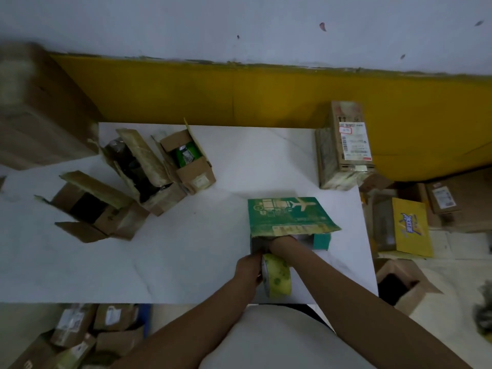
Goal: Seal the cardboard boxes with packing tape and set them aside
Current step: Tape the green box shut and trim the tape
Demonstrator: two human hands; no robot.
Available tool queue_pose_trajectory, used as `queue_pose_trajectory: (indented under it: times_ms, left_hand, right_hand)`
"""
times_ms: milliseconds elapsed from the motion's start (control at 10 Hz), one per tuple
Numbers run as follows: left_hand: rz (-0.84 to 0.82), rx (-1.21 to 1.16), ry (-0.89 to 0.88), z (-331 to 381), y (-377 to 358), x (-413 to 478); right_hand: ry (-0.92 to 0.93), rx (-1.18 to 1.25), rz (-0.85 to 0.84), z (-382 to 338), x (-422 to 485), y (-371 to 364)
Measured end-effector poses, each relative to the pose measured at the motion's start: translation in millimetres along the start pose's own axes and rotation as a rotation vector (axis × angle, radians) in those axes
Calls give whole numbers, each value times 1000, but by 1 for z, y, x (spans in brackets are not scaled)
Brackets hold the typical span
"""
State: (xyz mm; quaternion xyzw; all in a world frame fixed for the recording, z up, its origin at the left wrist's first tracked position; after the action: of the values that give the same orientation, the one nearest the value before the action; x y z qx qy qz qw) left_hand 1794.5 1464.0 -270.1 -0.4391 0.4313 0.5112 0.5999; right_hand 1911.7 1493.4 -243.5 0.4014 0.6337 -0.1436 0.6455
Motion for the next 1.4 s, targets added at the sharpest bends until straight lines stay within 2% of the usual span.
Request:
queue_pose_trajectory:
  times_ms: [100,300,400,500,600,700,800,1000,1100,1200,1400]
  left_hand:
    - [70,-89,46,-3,1,4]
    - [95,101,-59,-10,-2,6]
    - [99,118,-91,-6,-3,-3]
    - [141,129,-101,-6,0,14]
    - [193,65,-79,-6,2,22]
    - [143,-81,-35,2,-3,12]
    - [71,-164,16,8,-14,11]
    - [-6,-144,18,14,-21,10]
    - [-24,-116,1,23,-24,12]
    - [43,-73,-16,33,-26,10]
    - [103,55,8,47,-35,10]
  right_hand:
    - [-5,-31,-22,-3,7,-1]
    - [12,-61,37,1,-2,-5]
    - [45,-96,24,-2,3,-6]
    - [108,76,201,6,-20,2]
    - [142,46,332,11,-28,11]
    - [209,137,266,20,-33,13]
    - [230,446,226,37,-43,5]
    - [382,812,121,44,-45,-22]
    - [412,955,128,44,-53,-22]
    - [341,1038,141,47,-56,-23]
    - [246,1035,115,45,-54,-34]
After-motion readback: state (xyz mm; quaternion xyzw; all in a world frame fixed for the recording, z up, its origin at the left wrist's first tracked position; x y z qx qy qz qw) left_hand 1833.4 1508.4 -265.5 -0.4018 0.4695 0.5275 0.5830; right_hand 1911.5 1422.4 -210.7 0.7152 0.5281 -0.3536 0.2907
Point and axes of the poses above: each hand's wrist, its own x-axis towards the middle knuckle, its own y-axis out of the back of the hand, z = x × y, the point moved 5 cm from there along x, towards the middle knuckle, and after that the axes turned 4 degrees about y, right-handed, at the moved point
